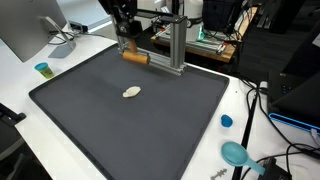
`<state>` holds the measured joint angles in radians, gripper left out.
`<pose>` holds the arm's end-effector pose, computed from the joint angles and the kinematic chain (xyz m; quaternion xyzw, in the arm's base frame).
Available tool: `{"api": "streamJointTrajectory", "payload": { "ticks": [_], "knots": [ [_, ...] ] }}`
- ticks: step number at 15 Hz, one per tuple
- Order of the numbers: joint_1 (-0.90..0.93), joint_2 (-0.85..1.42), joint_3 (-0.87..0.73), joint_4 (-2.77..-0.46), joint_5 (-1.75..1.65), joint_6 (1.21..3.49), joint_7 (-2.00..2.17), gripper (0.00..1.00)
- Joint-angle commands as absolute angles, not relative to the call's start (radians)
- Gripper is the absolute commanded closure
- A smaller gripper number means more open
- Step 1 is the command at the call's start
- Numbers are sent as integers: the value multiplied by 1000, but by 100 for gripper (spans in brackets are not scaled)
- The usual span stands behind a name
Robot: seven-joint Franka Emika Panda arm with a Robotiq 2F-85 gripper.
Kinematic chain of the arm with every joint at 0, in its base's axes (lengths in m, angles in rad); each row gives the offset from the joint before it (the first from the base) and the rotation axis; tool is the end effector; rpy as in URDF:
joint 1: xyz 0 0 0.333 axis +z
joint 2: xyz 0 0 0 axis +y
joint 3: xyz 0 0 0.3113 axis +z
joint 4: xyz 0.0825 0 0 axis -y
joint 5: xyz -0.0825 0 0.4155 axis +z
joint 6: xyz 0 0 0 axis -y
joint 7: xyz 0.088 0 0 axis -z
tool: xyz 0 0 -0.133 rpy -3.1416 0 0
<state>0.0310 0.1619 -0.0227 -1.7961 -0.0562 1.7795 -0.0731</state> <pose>0.6106 -0.0008 0.4001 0.9944 0.0487 -0.0900 0.0258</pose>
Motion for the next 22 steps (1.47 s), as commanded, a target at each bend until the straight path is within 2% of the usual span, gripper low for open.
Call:
{"api": "streamJointTrajectory", "payload": {
  "ticks": [1, 5, 6, 10, 11, 14, 22],
  "knots": [
    [46, 91, 28, -1776, -66, 1660, -213, 78],
    [63, 129, 68, -1711, -50, 1613, -377, 78],
    [60, 96, 62, -1770, -56, 1658, -291, 53],
    [63, 120, 72, -1749, -56, 1653, -346, 53],
    [63, 123, 72, -1747, -56, 1652, -349, 78],
    [50, -2, 76, -1844, 5, 1762, -481, 78],
    [47, 146, 63, -1735, -205, 1875, -831, 78]
  ]
}}
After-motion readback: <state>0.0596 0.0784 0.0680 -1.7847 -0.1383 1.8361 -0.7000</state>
